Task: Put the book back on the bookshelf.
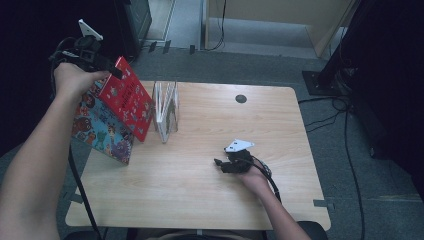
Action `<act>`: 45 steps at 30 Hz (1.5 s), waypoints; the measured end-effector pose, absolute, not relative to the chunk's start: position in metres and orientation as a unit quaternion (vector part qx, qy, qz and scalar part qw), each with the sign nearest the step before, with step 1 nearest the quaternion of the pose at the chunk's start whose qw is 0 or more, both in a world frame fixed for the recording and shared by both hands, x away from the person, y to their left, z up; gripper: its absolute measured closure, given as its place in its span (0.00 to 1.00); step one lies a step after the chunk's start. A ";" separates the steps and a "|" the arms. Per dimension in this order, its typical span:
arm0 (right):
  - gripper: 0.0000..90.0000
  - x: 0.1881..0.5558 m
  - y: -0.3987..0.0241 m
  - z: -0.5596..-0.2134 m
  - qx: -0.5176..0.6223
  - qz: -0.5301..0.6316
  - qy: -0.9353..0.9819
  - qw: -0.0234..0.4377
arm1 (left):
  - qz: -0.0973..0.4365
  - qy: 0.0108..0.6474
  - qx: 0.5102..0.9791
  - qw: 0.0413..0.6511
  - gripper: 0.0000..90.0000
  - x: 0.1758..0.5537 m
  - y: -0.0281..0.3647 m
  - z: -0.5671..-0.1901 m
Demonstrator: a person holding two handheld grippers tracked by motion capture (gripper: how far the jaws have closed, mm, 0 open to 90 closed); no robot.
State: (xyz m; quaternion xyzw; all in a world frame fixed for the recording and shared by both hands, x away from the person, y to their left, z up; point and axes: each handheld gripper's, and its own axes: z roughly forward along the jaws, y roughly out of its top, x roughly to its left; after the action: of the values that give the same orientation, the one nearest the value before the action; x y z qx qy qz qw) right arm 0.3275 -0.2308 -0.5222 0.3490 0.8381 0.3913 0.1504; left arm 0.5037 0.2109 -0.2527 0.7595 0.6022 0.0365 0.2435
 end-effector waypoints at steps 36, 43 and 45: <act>0.35 0.324 -0.233 -0.522 0.329 0.391 0.848 0.139 | 0.042 0.548 0.774 0.314 0.48 0.437 0.180 -0.263; 0.35 0.324 -0.233 -0.522 0.329 0.391 0.848 0.139 | 0.036 0.534 0.780 0.324 0.48 0.425 0.168 -0.278; 0.35 0.324 -0.233 -0.522 0.329 0.391 0.848 0.139 | 0.038 0.527 0.784 0.325 0.48 0.422 0.162 -0.281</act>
State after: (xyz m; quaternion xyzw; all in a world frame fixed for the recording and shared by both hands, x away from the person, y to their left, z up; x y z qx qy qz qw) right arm 0.3237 -0.2332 -0.5223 0.3291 0.8484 0.3909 0.1387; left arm 0.4219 0.1617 -0.2812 0.7845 0.5269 0.0375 0.3250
